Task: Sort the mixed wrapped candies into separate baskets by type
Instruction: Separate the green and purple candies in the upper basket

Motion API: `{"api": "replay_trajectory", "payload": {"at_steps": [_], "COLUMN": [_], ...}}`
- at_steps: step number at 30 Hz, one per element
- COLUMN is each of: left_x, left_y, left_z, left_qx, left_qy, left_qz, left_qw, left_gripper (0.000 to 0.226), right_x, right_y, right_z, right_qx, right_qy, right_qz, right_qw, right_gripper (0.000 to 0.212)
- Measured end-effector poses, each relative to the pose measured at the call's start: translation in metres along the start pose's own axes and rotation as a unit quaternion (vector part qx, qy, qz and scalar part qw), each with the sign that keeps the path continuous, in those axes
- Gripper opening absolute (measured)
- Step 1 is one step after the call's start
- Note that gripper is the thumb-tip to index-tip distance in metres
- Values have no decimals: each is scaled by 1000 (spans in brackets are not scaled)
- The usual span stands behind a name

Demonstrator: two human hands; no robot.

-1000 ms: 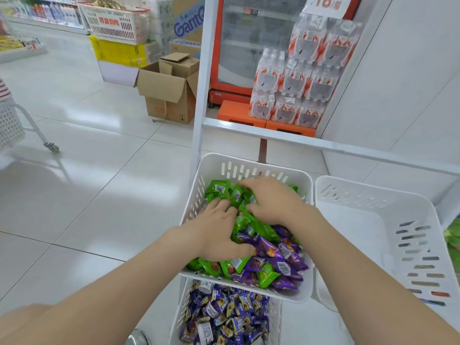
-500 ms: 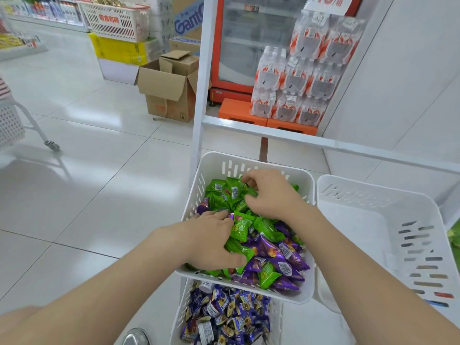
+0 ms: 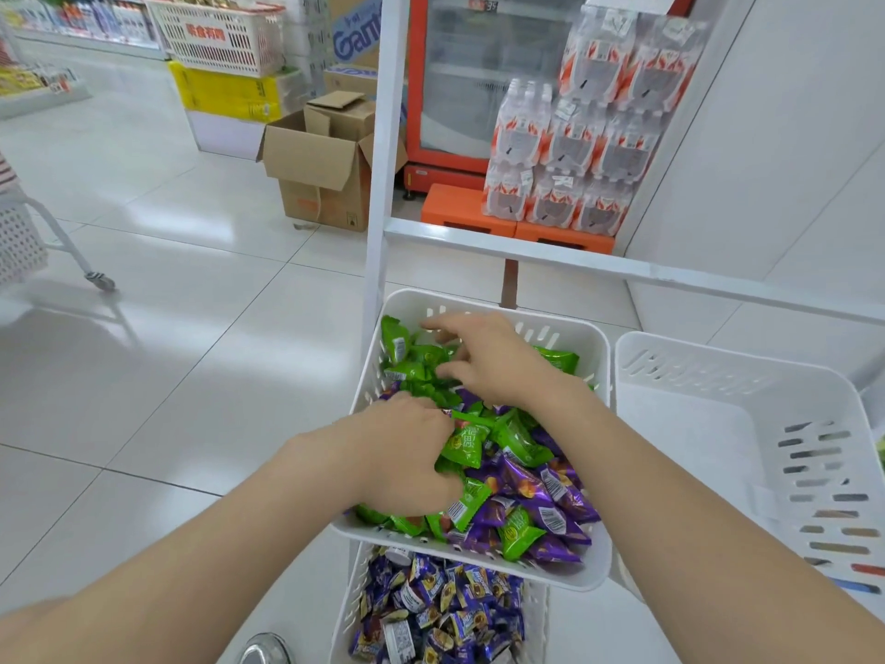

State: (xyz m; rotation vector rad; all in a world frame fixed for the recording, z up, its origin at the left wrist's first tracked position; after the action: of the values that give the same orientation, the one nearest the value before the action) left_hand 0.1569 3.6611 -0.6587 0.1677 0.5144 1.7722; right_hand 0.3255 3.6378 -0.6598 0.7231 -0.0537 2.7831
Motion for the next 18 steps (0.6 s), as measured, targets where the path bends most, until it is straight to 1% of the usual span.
{"api": "replay_trajectory", "payload": {"at_steps": [1, 2, 3, 5, 6, 7, 8, 9, 10, 11, 13, 14, 15, 18], "left_x": [-1, -3, -4, -3, -1, 2, 6, 9, 12, 14, 15, 13, 12, 10], "left_y": [-1, -2, -5, -16, -21, -27, -33, -38, -42, -44, -49, -50, -51, -53], "left_z": [4, 8, 11, 14, 15, 14, 14, 13, 12, 10, 8, 8, 9, 12], "left_qx": [-38, -74, -108, -147, -146, -137, -129, -121, -114, -108, -102, -102, -102, -103], "left_qy": [-27, -53, -75, -94, -94, -97, -103, -114, -129, -146, -181, -201, -216, -230], "left_qz": [-2, -4, -11, -41, -51, -53, -49, -37, -18, 6, 51, 67, 78, 92], "left_qw": [999, 996, 991, 984, 984, 984, 985, 985, 985, 983, 977, 972, 968, 963], "left_gripper": [38, 35, 35, 48, 57, 63, 68, 70, 71, 71, 70, 70, 70, 77], "right_x": [-2, -3, -6, -18, -24, -29, -33, -36, -36, -35, -32, -32, -33, -35], "right_y": [5, 11, 18, 36, 45, 52, 56, 59, 60, 60, 61, 61, 61, 56], "right_z": [3, 9, 16, 30, 35, 38, 37, 34, 28, 22, 12, 9, 7, 4], "right_qx": [-1, -22, -64, -165, -201, -219, -214, -192, -163, -126, -55, -29, -8, 38], "right_qy": [-27, -48, -62, -49, -20, 24, 73, 114, 140, 141, 126, 142, 175, 274], "right_qz": [7, 12, 14, 1, -17, -36, -50, -60, -63, -62, -54, -56, -63, -71], "right_qw": [1000, 999, 996, 985, 979, 975, 973, 973, 975, 980, 989, 988, 982, 958], "right_gripper": [59, 53, 48, 40, 37, 35, 33, 31, 29, 29, 44, 51, 51, 43]}}
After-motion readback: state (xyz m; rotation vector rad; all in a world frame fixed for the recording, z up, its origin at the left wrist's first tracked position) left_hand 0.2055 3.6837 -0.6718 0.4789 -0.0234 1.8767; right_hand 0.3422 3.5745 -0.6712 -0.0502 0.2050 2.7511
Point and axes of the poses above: each hand's wrist, its own y-axis away from the middle knuckle, its own z-axis out of the back of the hand, x = y × z, the point moved 3 cm from there along -y, towards the middle knuckle, and after that the axes turned 4 degrees about x, right-handed, at the moved point
